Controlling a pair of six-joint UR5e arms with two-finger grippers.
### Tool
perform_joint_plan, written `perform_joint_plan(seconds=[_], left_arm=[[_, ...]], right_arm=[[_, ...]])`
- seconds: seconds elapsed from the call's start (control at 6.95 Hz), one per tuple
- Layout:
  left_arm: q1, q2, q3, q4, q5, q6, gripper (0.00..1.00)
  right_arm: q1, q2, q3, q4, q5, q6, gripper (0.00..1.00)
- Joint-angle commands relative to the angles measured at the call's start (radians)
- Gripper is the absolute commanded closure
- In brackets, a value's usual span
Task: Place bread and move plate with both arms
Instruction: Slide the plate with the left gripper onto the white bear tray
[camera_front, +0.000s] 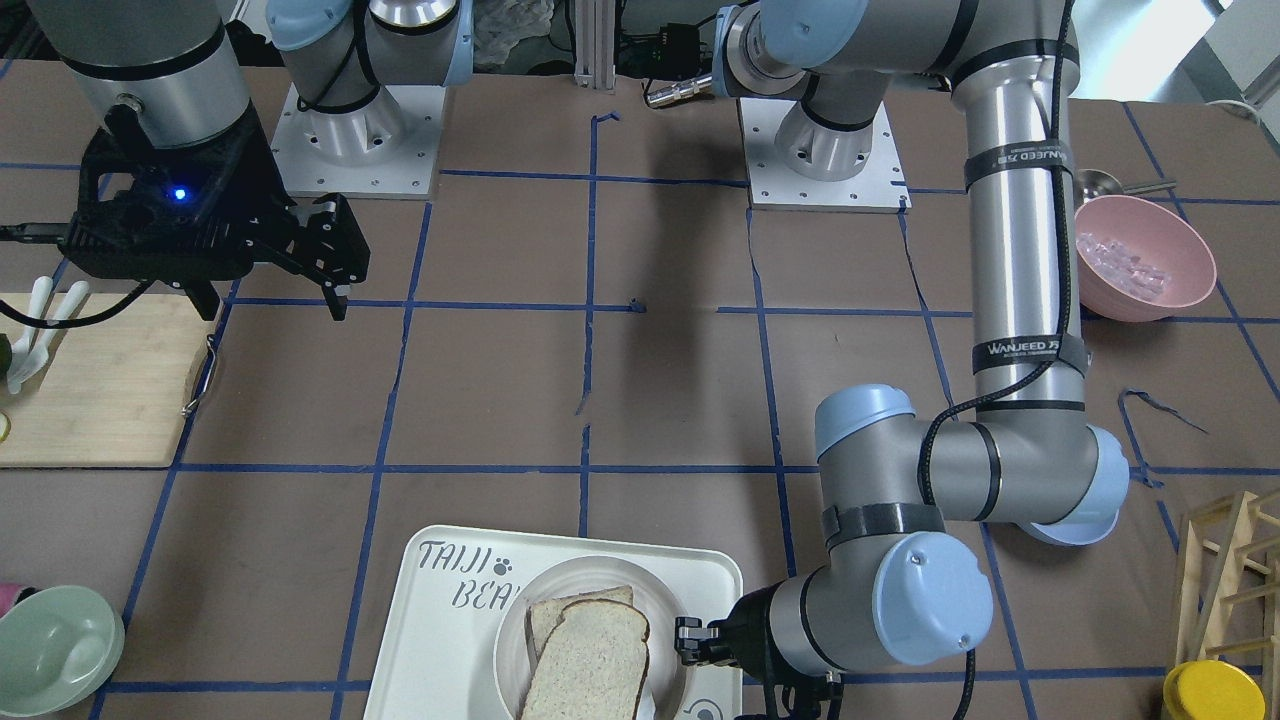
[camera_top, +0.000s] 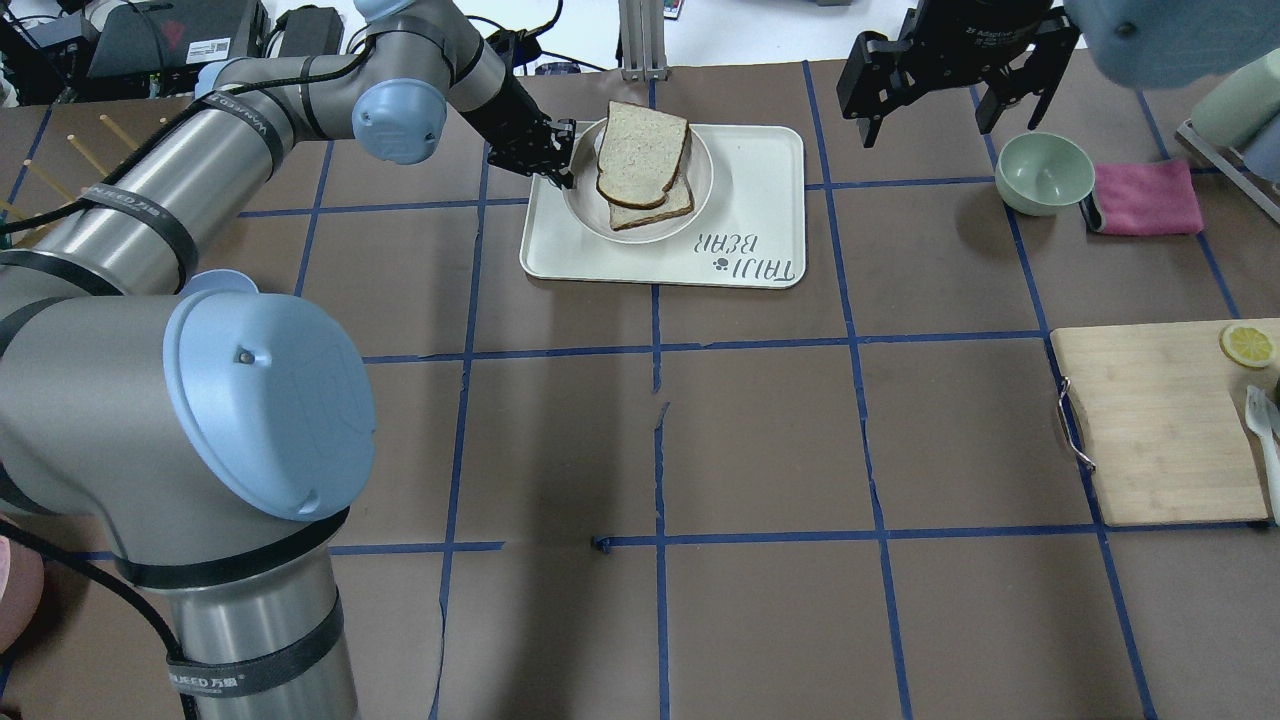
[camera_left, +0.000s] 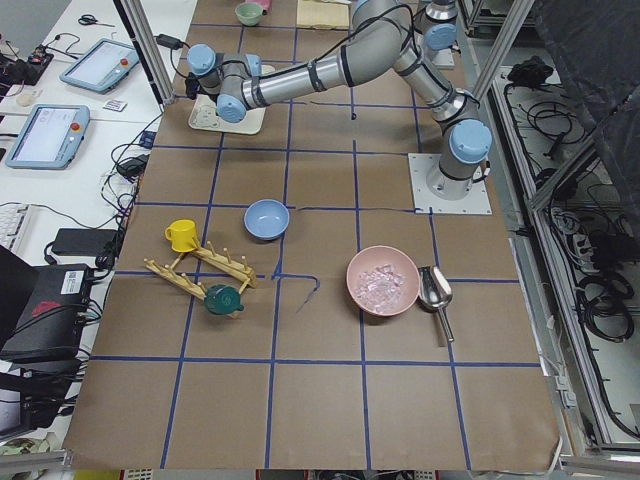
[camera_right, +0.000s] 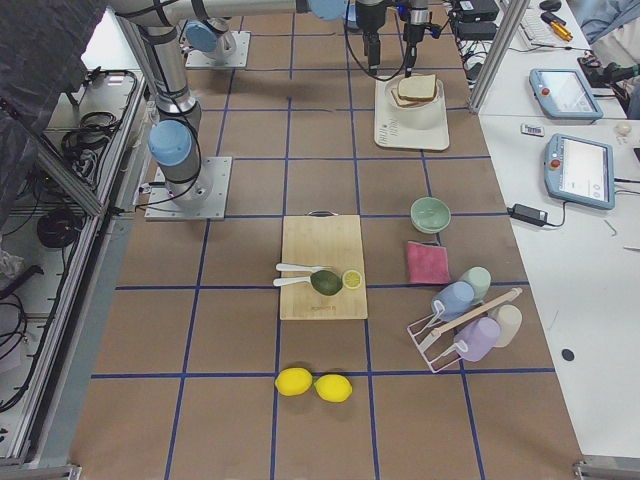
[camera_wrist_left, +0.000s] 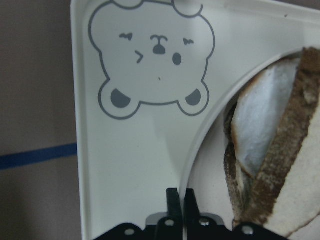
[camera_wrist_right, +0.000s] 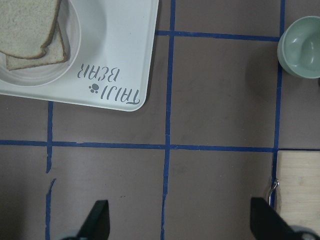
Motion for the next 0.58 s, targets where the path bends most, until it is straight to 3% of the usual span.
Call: perform_joint_plan(seconds=[0.0,0.14,0.29,0.43], left_arm=[[-0.033,-0.039,0.027,0.025,0.0,-0.012,1.0],[-0.034,-0.038,0.017,0.028,0.001,0.006,0.9],[-0.034,-0.027,0.004,0.031,0.006,-0.004,0.06],[-0.034,-0.015,0.006,0.025,-0.002,-0.015,0.0]], right_arm=[[0.001,0.001,0.0,0.0,0.0,0.001,0.0],[0.001,0.001,0.002,0.0,0.0,0.001,0.0],[-0.001,0.001,0.002,0.0,0.0,0.001,0.0],[0.001,0.001,0.002,0.0,0.0,0.001,0.0]])
